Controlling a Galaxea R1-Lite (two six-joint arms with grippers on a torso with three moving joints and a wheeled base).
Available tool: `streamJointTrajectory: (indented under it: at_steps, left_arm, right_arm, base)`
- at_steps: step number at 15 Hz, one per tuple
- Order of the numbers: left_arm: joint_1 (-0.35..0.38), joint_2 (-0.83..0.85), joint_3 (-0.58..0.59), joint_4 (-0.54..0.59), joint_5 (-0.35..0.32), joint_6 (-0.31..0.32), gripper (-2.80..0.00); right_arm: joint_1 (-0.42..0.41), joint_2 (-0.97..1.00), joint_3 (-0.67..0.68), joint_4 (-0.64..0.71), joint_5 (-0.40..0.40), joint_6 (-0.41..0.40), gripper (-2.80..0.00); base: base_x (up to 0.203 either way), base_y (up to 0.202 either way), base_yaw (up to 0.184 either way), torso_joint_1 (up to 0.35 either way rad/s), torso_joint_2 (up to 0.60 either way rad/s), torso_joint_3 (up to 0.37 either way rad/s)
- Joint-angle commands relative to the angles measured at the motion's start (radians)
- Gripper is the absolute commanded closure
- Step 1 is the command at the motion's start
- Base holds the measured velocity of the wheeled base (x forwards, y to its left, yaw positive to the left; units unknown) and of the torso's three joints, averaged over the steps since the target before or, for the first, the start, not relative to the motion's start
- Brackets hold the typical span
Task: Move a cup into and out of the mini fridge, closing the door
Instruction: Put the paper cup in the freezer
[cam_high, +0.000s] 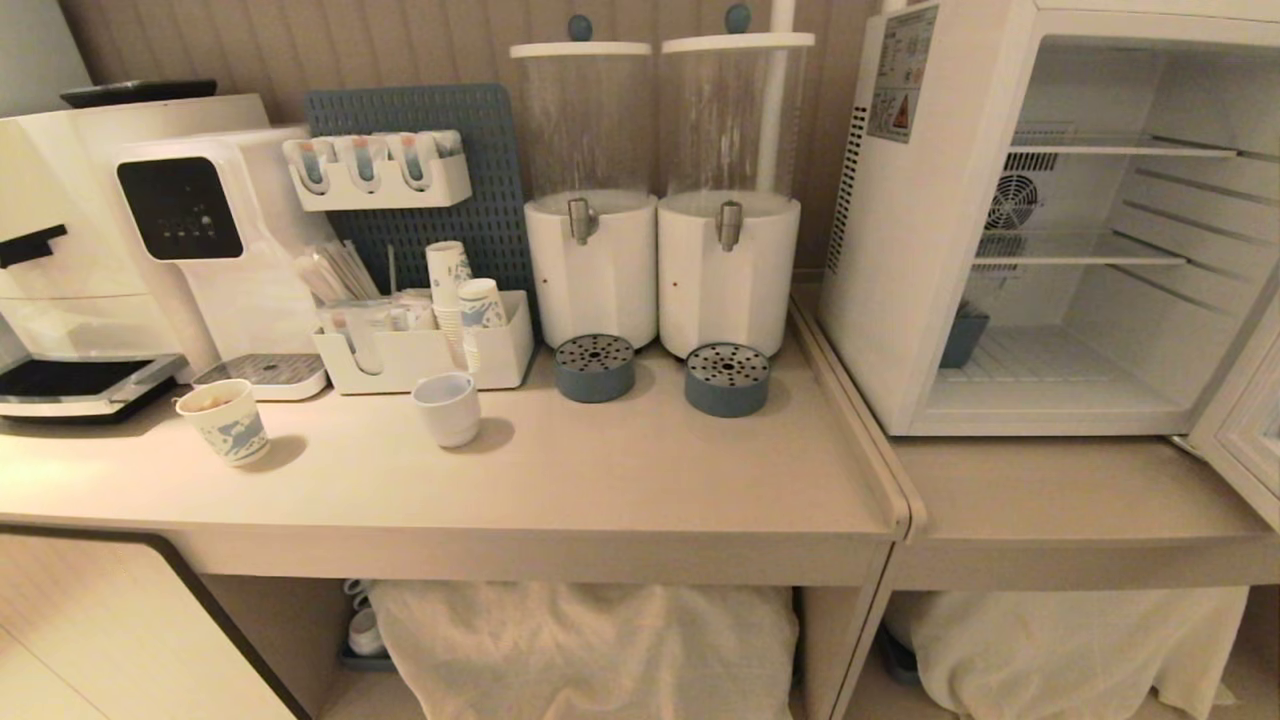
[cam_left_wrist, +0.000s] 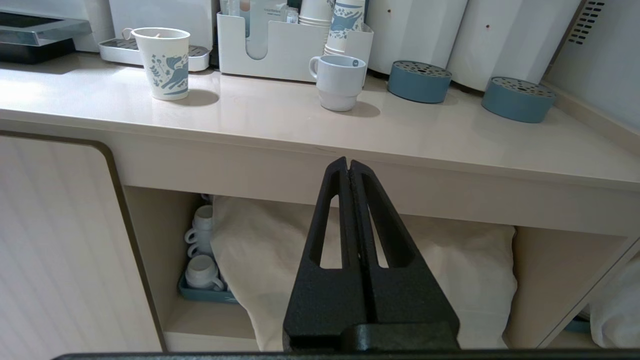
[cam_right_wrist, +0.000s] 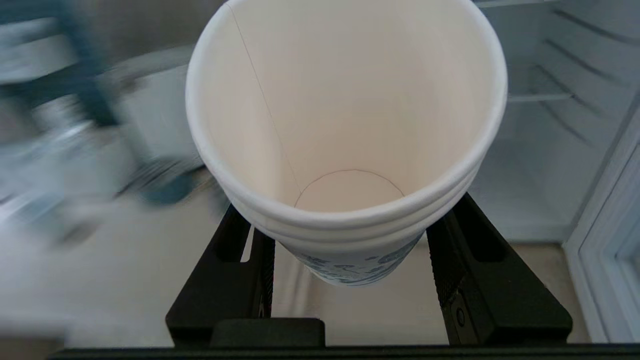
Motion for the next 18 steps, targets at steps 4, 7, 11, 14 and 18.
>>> streamJointTrajectory:
  at_steps: [4, 7, 11, 14, 18]
  left_arm:
    - [0.001, -0.003, 0.04, -0.001, 0.0, 0.001, 0.0]
    - [0.001, -0.003, 0.04, 0.001, 0.0, 0.004, 0.0]
    - [0.001, -0.003, 0.04, 0.002, 0.0, 0.01, 0.0]
    - [0.001, -0.003, 0.04, 0.003, 0.0, 0.01, 0.0]
    - [0.001, -0.003, 0.04, 0.004, 0.0, 0.009, 0.0]
  right_arm:
    - [-0.037, 0.558, -0.056, -0.397, -0.158, 0.016, 0.0]
    - [-0.085, 0.76, -0.077, -0.573, -0.204, 0.016, 0.0]
    - [-0.164, 0.944, -0.116, -0.699, -0.238, 0.017, 0.0]
    - [-0.215, 1.032, -0.171, -0.715, -0.231, 0.017, 0.0]
    - [-0.23, 1.144, -0.233, -0.719, -0.23, 0.016, 0.0]
  base:
    - [0.0, 0.0, 0.0, 0.0, 0.0, 0.0]
    - [0.0, 0.0, 0.0, 0.0, 0.0, 0.0]
    - [0.0, 0.0, 0.0, 0.0, 0.0, 0.0]
    - [0.0, 0.0, 0.0, 0.0, 0.0, 0.0]
    - [0.0, 0.0, 0.0, 0.0, 0.0, 0.0]
